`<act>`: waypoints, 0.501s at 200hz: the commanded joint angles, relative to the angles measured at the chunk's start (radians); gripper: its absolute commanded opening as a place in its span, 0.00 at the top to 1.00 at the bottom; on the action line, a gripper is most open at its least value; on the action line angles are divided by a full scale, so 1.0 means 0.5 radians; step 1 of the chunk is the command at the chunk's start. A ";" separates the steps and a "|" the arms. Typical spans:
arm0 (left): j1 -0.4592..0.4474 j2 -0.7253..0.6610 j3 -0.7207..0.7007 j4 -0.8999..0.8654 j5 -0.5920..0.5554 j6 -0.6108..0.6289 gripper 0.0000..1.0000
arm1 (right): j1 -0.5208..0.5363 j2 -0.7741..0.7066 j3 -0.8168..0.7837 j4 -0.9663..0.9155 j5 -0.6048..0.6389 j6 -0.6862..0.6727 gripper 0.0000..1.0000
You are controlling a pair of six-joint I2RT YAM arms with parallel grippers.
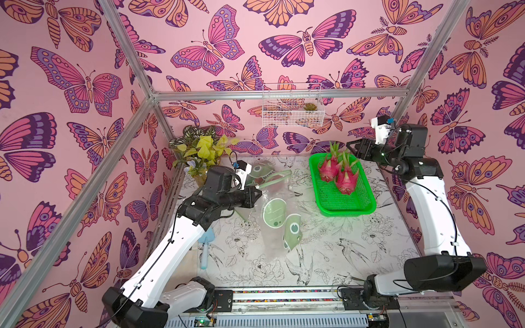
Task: Open the zip-top bag and take out the dragon fruit
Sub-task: Place the dragon fruit in the basket, then place the zipper food storage bag at the center of the board.
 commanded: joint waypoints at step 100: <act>0.062 -0.269 -0.344 -0.804 -0.808 -0.357 0.48 | 0.924 0.073 -0.606 0.398 -0.276 0.281 0.52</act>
